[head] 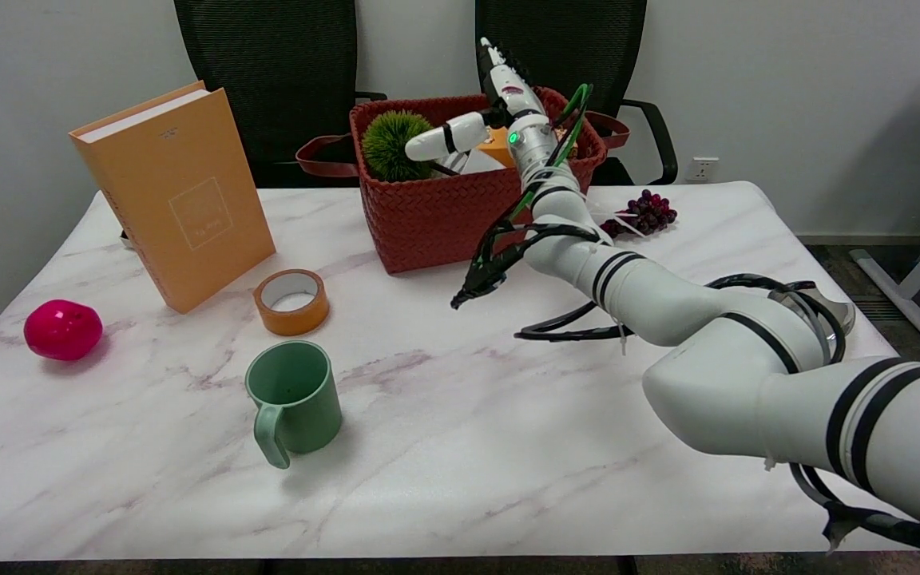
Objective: Place the potted plant into the brown storage basket.
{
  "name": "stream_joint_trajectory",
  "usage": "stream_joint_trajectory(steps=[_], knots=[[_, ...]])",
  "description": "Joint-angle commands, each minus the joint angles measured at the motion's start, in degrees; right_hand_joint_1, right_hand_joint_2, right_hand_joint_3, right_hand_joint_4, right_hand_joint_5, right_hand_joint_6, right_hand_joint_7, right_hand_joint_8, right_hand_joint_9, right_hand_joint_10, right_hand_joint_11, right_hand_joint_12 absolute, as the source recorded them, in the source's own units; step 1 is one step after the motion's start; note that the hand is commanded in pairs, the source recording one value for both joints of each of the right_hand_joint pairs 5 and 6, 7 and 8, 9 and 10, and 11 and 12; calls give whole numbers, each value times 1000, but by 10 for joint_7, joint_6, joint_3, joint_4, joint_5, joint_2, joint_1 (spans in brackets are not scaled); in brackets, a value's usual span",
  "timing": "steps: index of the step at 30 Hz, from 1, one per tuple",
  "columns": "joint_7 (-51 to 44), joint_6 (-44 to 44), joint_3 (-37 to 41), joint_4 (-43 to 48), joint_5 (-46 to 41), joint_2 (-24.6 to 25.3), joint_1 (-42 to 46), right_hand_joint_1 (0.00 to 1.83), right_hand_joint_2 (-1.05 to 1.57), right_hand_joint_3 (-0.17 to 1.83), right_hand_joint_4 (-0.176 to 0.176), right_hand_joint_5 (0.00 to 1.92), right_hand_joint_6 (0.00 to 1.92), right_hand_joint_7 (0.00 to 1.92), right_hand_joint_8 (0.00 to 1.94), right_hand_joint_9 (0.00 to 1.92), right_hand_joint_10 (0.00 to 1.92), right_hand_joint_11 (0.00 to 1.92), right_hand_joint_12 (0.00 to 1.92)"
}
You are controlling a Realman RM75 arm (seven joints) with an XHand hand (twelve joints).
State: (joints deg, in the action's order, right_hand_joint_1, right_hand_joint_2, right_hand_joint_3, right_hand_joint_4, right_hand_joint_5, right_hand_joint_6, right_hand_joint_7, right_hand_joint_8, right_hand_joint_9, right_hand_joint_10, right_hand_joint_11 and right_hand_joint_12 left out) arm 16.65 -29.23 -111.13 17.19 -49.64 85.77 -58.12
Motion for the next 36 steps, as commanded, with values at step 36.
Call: stream_joint_trajectory(steps=[36], knots=[[167, -31, 14, 543, -109, -191, 341, 415, 361, -175, 0, 0, 0, 0, 0, 0, 0, 0, 0]])
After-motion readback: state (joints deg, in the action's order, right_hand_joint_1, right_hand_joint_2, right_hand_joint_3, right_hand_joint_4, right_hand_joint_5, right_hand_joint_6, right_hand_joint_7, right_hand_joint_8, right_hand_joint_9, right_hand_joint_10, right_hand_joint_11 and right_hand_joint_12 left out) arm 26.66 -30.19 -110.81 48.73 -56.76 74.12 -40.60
